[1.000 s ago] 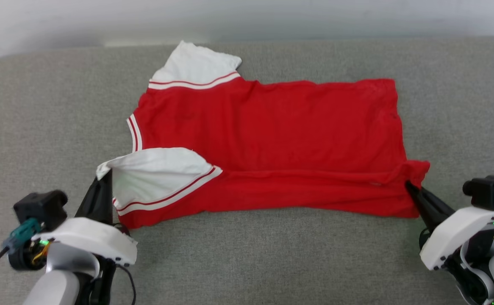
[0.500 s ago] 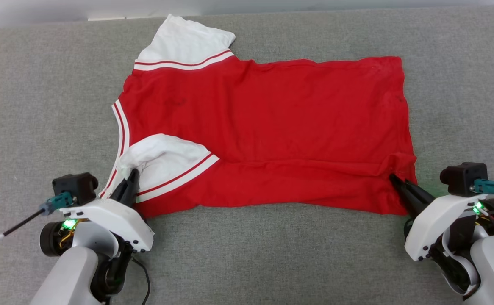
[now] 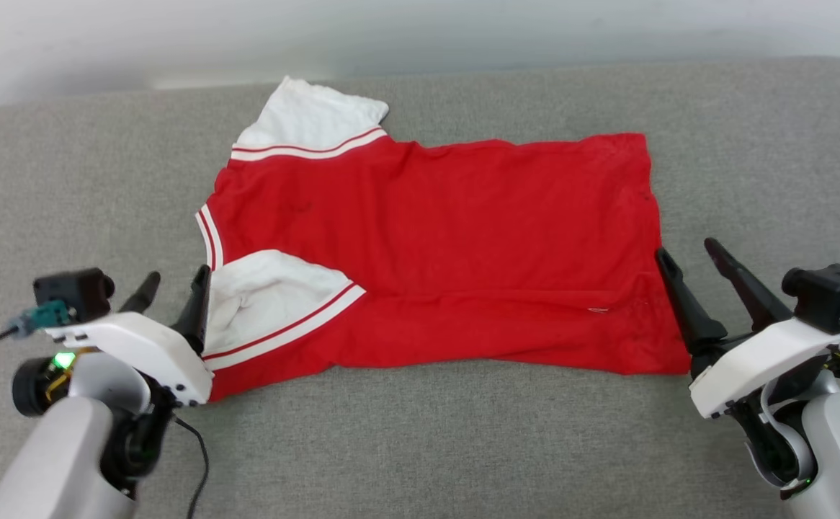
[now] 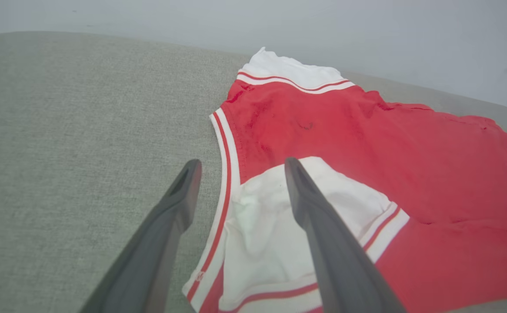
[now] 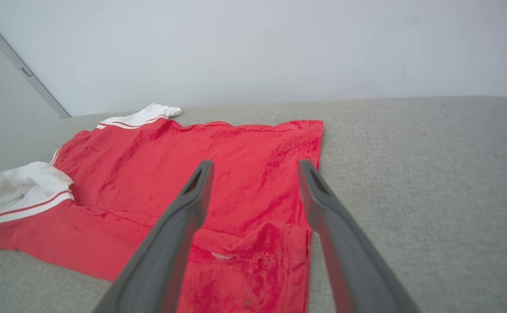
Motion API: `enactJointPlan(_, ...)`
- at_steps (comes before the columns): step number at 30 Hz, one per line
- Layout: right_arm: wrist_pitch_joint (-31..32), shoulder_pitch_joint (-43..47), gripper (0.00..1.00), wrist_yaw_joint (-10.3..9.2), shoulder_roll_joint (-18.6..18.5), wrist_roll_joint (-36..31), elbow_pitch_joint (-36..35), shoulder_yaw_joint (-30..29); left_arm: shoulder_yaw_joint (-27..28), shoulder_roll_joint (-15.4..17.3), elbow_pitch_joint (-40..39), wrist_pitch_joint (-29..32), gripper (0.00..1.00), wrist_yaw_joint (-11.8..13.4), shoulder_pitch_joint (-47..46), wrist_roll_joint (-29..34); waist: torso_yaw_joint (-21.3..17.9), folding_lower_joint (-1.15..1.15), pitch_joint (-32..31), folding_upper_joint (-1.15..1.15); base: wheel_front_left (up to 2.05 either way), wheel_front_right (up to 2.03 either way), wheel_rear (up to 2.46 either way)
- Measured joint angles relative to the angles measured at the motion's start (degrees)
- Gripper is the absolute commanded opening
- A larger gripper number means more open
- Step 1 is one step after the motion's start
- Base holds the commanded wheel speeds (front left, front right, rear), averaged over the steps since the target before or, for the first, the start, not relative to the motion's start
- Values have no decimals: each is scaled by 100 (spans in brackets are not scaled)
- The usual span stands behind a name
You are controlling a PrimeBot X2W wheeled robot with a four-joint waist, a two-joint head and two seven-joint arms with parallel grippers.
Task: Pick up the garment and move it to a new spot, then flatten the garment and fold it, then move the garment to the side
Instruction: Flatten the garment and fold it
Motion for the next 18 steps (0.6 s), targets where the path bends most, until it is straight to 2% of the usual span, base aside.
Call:
enactJointPlan(4,-21,158,100,-1,83,-153,-267,-257,24,342,-336,442,100,4,-89,-11,-33,0,-214,0,0,0,0)
enactJointPlan(7,65,307,100,0,166,-222,-485,-381,-24,673,-692,1059,100,3,-112,-62,-59,-1,-347,0,0,0,0)
enactJointPlan(8,109,346,100,0,186,-230,-552,-419,-51,791,-806,1312,100,3,-112,-107,-79,0,-375,0,0,0,0)
enactJointPlan(9,191,476,100,0,253,-266,-733,-482,-121,1099,-1112,2053,100,29,-47,-281,-160,0,-399,0,0,0,0)
enactJointPlan(13,237,542,100,0,352,-266,-886,-498,-111,1390,-1477,2771,100,225,336,-571,-302,0,-314,0,0,0,0)
enactJointPlan(18,210,601,100,0,459,-197,-889,-447,-11,1563,-1649,3226,100,561,899,-854,-488,0,-135,0,0,0,0)
